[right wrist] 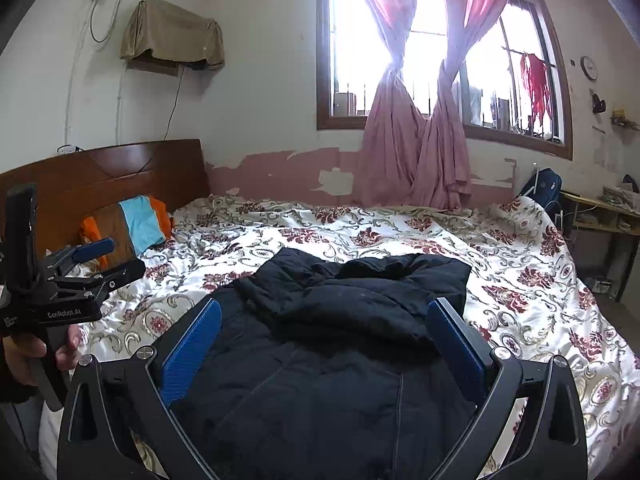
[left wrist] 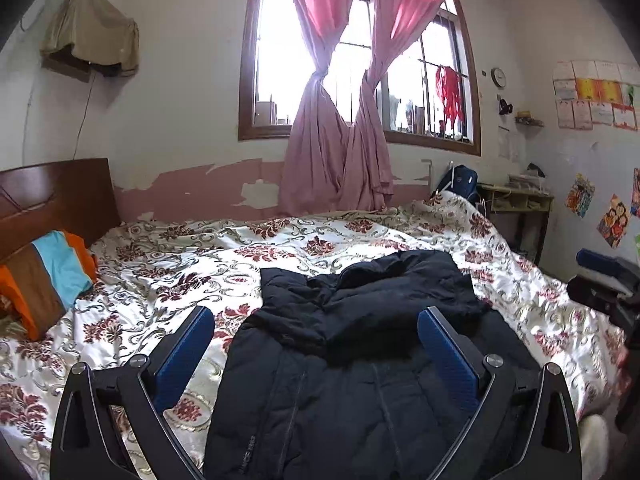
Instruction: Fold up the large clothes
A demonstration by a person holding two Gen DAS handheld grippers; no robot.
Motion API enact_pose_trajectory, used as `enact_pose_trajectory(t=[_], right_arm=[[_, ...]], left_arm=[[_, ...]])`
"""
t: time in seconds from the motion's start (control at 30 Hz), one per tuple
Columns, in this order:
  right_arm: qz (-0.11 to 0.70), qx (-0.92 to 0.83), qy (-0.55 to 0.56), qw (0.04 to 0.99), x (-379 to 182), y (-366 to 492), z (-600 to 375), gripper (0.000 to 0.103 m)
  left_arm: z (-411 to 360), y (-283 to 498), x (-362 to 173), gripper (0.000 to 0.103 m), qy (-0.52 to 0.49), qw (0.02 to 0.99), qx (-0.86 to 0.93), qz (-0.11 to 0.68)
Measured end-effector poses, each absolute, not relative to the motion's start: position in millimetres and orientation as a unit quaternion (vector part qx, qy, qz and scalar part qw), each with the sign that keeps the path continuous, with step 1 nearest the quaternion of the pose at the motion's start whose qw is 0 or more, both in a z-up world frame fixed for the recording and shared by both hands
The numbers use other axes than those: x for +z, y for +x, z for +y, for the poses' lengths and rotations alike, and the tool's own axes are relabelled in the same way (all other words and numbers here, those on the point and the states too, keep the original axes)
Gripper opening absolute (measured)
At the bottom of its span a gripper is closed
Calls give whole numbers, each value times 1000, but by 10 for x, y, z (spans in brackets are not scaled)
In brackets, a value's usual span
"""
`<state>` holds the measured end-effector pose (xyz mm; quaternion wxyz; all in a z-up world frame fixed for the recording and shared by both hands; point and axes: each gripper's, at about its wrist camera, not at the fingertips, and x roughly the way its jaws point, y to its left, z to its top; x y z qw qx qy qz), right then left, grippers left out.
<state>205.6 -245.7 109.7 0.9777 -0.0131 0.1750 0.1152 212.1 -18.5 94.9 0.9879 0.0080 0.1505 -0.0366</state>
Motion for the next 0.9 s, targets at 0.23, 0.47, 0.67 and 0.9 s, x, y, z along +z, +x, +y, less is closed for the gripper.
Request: enact_pose_trajectory(t=[0.23, 0.47, 0.67, 0.9], right_arm=[[182, 116, -13, 976, 915, 1807, -2445, 101], [199, 109, -15, 974, 768, 1647, -2431, 101], [226, 105, -4, 968, 628, 1606, -2458, 101], [249, 95, -2, 964, 425, 1549, -2487, 101]], left_arm=[[-166, 1932, 762, 102, 6, 985, -44, 165], [-232, 1780, 608, 102, 22, 983, -52, 175], [-239, 1724, 441, 102, 19, 980, -51, 190], [-219, 1639, 266, 102, 20, 977, -46, 206]])
